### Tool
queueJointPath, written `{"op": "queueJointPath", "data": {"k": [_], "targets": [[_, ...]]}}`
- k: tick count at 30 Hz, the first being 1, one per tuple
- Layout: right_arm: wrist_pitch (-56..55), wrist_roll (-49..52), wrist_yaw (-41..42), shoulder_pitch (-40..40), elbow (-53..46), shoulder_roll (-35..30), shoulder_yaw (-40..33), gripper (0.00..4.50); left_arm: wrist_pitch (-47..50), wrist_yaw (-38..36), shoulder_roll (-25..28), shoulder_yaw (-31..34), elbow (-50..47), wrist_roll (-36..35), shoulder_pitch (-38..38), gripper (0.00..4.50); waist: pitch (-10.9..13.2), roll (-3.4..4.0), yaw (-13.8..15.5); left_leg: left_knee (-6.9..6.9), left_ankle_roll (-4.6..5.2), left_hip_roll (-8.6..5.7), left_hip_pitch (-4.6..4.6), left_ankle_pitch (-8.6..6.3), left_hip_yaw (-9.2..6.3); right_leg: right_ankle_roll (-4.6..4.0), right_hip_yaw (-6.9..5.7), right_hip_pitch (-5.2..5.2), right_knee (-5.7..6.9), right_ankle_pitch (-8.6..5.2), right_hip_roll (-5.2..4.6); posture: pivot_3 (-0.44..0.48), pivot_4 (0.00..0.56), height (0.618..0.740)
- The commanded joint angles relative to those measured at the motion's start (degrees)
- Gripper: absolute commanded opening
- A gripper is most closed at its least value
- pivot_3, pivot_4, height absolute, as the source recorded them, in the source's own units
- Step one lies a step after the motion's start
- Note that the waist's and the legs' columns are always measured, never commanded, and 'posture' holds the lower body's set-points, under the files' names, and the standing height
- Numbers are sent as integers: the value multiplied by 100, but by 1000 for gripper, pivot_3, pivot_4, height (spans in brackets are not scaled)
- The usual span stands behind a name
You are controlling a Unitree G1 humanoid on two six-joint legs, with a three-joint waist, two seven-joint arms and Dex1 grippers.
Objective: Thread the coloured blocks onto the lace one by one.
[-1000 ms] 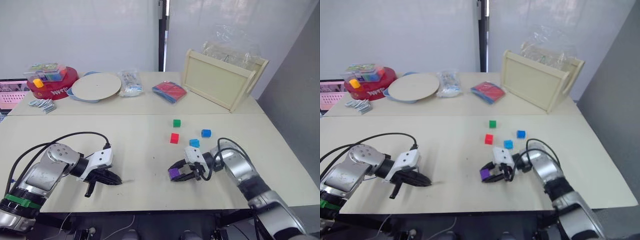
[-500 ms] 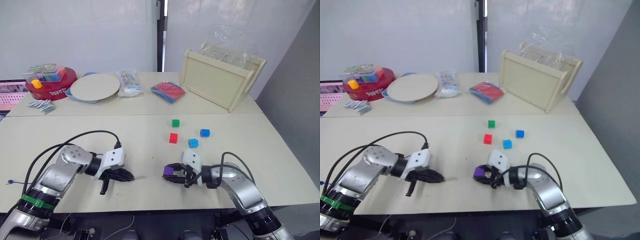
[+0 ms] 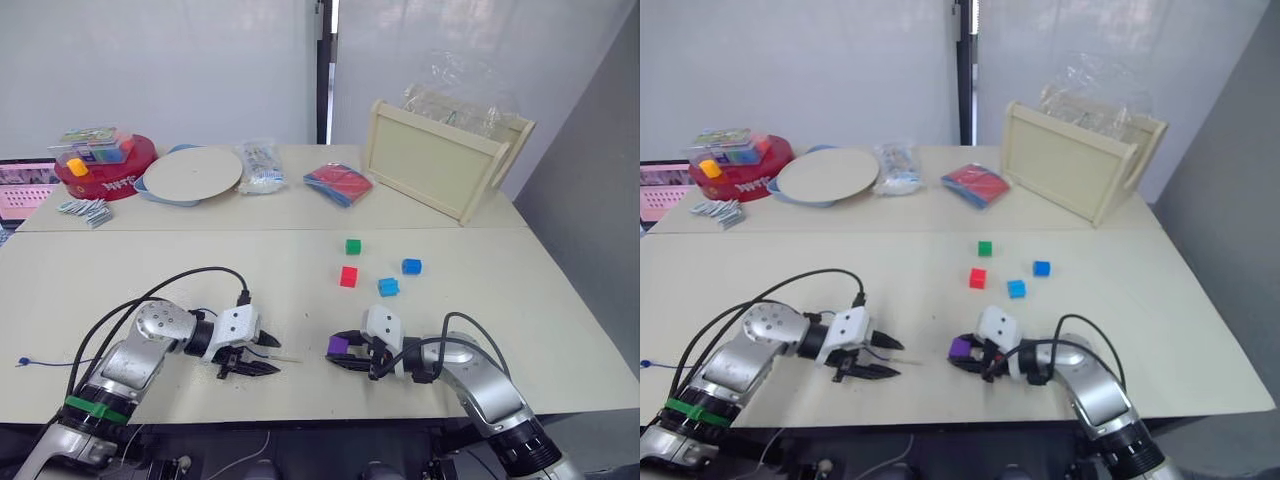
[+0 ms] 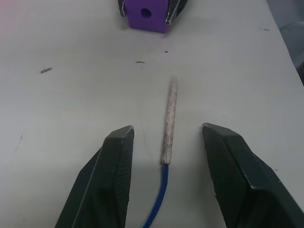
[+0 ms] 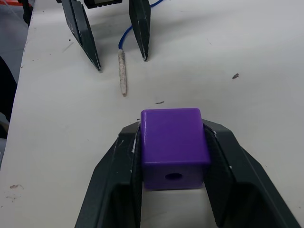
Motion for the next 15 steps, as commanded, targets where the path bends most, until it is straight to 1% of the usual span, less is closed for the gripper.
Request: {"op": "queueJointPath", "data": {"k": [1, 6, 14, 15], "targets": [[-36, 65, -57, -26, -20, 11, -78, 1198, -470, -9, 34, 265, 444, -60, 148, 2281, 0, 0, -1, 0, 0, 0, 0, 0, 0, 0, 0, 0, 0, 0, 0, 0, 150, 740], [-12, 104, -127, -123, 0, 47, -146, 1198, -901, 62, -133, 418, 823, -209, 358, 2281, 0, 0, -7, 0, 0, 1, 2, 0, 0, 0, 0, 0, 1, 0, 0, 0, 150, 740], [30, 157, -144, -167, 5, 41, -217, 1198, -986, 81, -378, 355, 852, -264, 648, 2281, -1, 1, 4, 0, 0, 0, 2, 0, 1, 0, 0, 2, 0, 0, -1, 0, 150, 740], [48, 172, -137, -163, -23, 36, -224, 1198, -1041, 50, -394, 334, 911, -253, 677, 2024, -1, 1, 4, 0, 0, 0, 2, 0, 0, 0, 0, 2, 1, 0, -1, 0, 150, 740]]}}
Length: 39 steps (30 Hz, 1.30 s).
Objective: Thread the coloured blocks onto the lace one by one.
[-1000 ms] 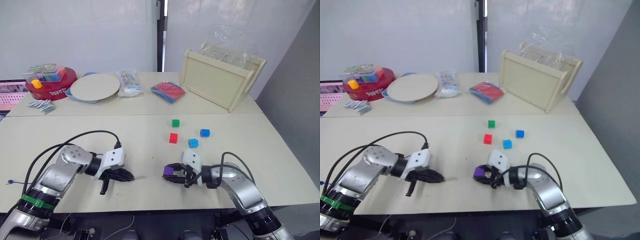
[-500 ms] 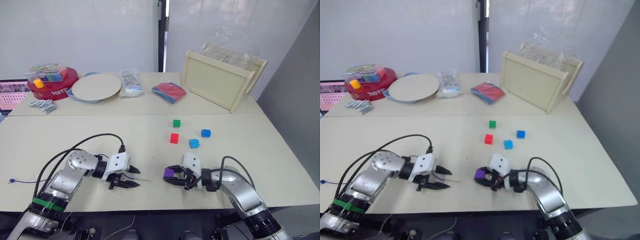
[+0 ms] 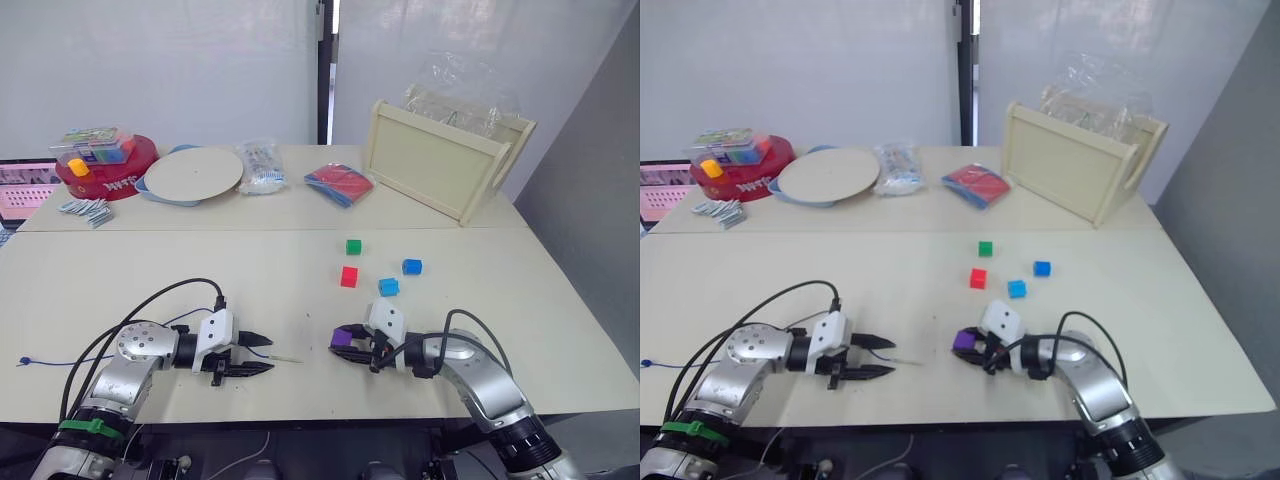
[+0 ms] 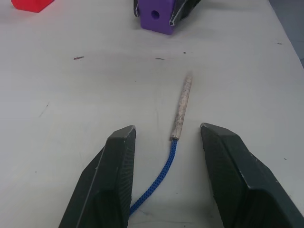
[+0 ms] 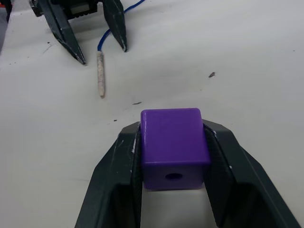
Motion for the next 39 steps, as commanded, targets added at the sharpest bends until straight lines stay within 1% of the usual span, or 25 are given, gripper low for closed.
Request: {"op": "queueJointPath", "data": {"k": [1, 2, 4, 7, 13, 17, 21, 25, 33, 39], "targets": [[40, 169, 5, -76, -165, 9, -116, 1198, -57, -137, -45, -178, 241, 119, 181, 1739, -1, 1, -3, 0, 0, 0, 0, 0, 0, 0, 0, 0, 0, 0, 0, 0, 150, 740], [52, 187, 15, -71, -187, 1, -117, 1198, -73, -184, -52, -193, 283, 112, 189, 1498, -1, 0, -6, 0, 0, 0, 1, 0, 1, 0, 0, 0, 0, 0, 0, 0, 150, 740], [72, 237, 68, -28, -238, -43, -98, 1198, -79, -266, -49, -237, 389, 130, 170, 781, -2, 2, -8, 0, 0, 0, 1, 0, 0, 0, 0, 0, 0, 0, 0, 0, 150, 740], [6, 233, 151, 25, -197, -108, -42, 1198, -235, -409, -93, -280, 525, 130, 87, 15, -3, 3, -11, 0, 0, 0, 3, 0, 0, 0, 0, 0, 0, 0, 1, 0, 150, 740], [-202, 61, 212, -22, 48, -142, 81, 1198, -306, -488, -151, -228, 619, 80, -60, 15, -5, 4, -11, -1, 0, 0, 3, 0, 1, 0, 0, 1, -1, 0, 1, 0, 150, 740], [-453, -107, 301, -2, 159, -160, 249, 1198, -78, -505, -41, -173, 372, 39, -252, 15, -5, 3, -11, -1, 0, 0, 4, 0, 1, 0, 0, 3, -2, 0, 1, 0, 150, 740], [-586, -139, 342, 24, 198, -81, 343, 1198, 499, -554, 208, -188, -138, -30, -420, 15, -5, 3, -20, 0, 0, 1, 2, 0, 1, 0, 0, 2, -2, 0, 2, 0, 150, 740], [-659, -154, 409, 15, 280, -26, 457, 1198, 1103, -580, 414, -268, -730, -123, -432, 15, -5, 3, -41, -2, 0, 5, 3, 0, 0, 0, 0, 1, -1, 0, 6, 0, 150, 740], [-607, -142, 729, -70, 309, -99, 611, 1198, 1395, -405, 320, -232, -1037, -175, -471, 15, -4, 3, -35, -3, 0, 5, 3, 0, 0, 0, 0, 0, -2, 0, 6, 0, 150, 740], [-522, -127, 754, -133, 267, -72, 643, 1198, 1624, -313, 203, -239, -1194, -236, -552, 15, -4, 3, -31, -2, 0, 5, 2, 0, 0, 0, 0, 1, -2, 0, 6, 0, 150, 740]]}}
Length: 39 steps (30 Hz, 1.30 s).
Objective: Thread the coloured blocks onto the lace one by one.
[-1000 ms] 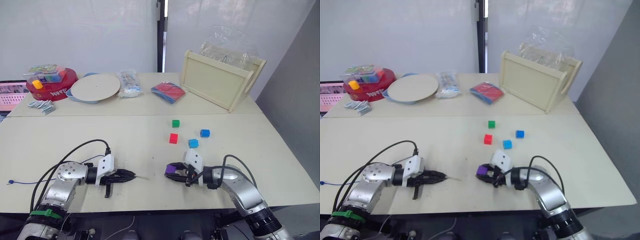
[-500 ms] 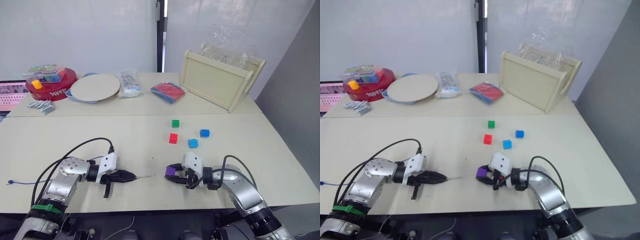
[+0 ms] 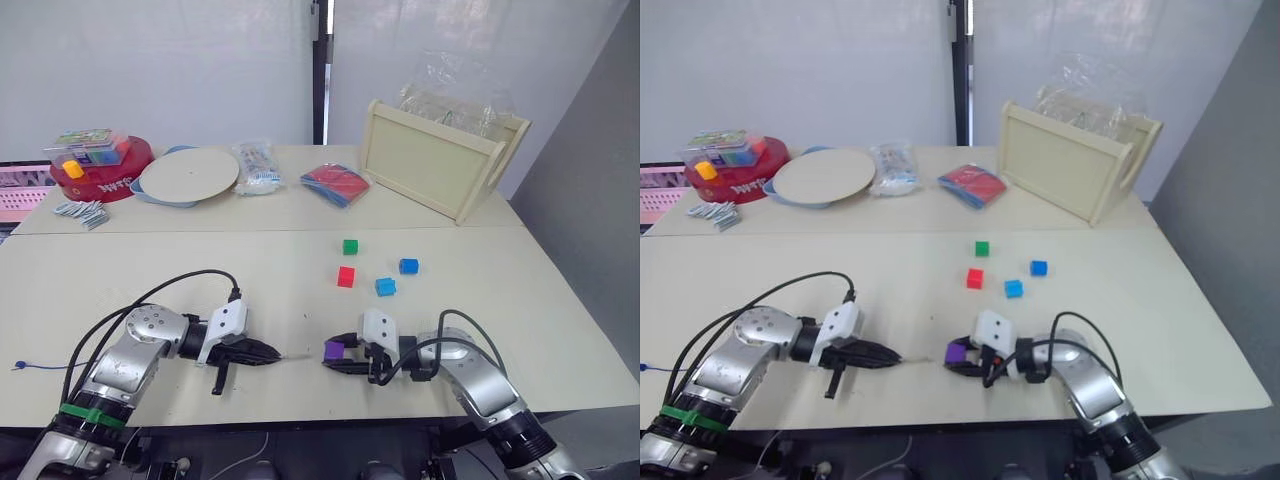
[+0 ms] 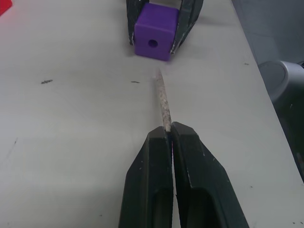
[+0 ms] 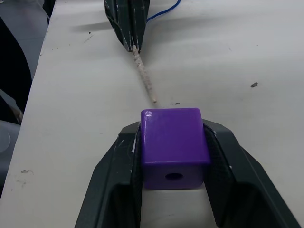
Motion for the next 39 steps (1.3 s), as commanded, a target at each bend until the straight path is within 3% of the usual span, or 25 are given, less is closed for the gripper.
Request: {"op": "queueJointPath", "data": {"k": [1, 23, 39], "targets": [[118, -10, 125, 35, -38, 22, 209, 1198, 124, 54, -67, 53, -260, -169, -105, 15, 0, 0, -3, 0, 0, 0, 0, 0, 0, 0, 0, 0, 0, 0, 0, 0, 150, 740], [366, -25, 51, 55, -288, 28, 230, 1198, 348, 134, -123, -254, -446, 72, -148, 15, 0, 0, -3, 0, 0, 0, 0, 0, 0, 0, 0, 0, -1, 0, 0, 0, 150, 740], [496, -32, 36, 90, -406, 26, 272, 1198, 575, 484, -832, -589, -926, -36, -235, 15, 0, -1, 81, 2, 0, -7, -2, 0, 0, 0, 0, 6, -7, 0, -7, 0, 150, 740]]}}
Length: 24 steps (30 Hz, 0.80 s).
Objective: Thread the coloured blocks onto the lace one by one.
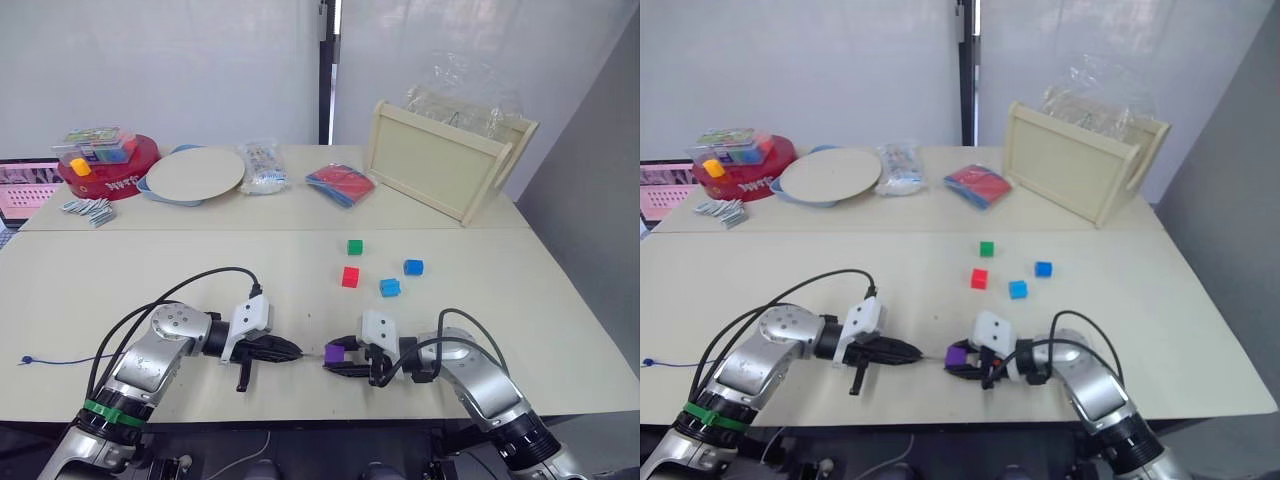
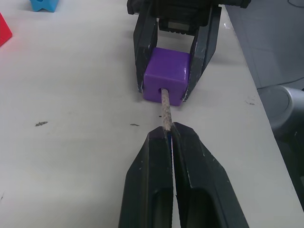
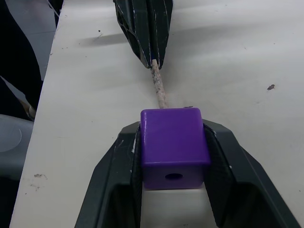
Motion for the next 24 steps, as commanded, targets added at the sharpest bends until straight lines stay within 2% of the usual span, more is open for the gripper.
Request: {"op": "queueJointPath", "data": {"k": [1, 5, 14, 19, 24], "targets": [[104, -24, 14, 52, -82, 93, 258, 1198, -83, 51, -357, -364, -449, -64, -92, 15, -1, -1, 23, 1, 0, -2, 1, 0, 0, 0, 0, 2, -1, 0, -1, 0, 150, 740], [158, -26, -30, 57, -100, 103, 252, 1198, 72, 34, -533, -480, -558, -115, -92, 15, -2, -2, 94, 3, 0, -4, 8, 0, 0, 0, 0, 10, -4, 0, -4, 0, 150, 740], [141, 161, 117, 134, -55, 126, 203, 1198, -160, -54, -354, -308, -419, -6, -4, 15, -3, -4, 105, 4, 0, -3, 12, 0, 0, 1, -1, 17, -7, 0, -3, 0, 150, 740], [168, 223, 215, 22, 160, 198, 150, 1198, 119, -235, -328, -329, -749, -258, 17, 15, -3, -4, 100, 4, 0, -3, 12, 0, 0, 1, -1, 17, -8, 0, -3, 0, 150, 740], [-14, 342, 608, 22, 87, 60, 125, 1198, -102, -291, -201, -221, -417, -52, -46, 15, -3, -4, 96, 3, 0, -2, 10, -1, 0, 1, -2, 16, -13, 0, -1, 0, 150, 740]]}}
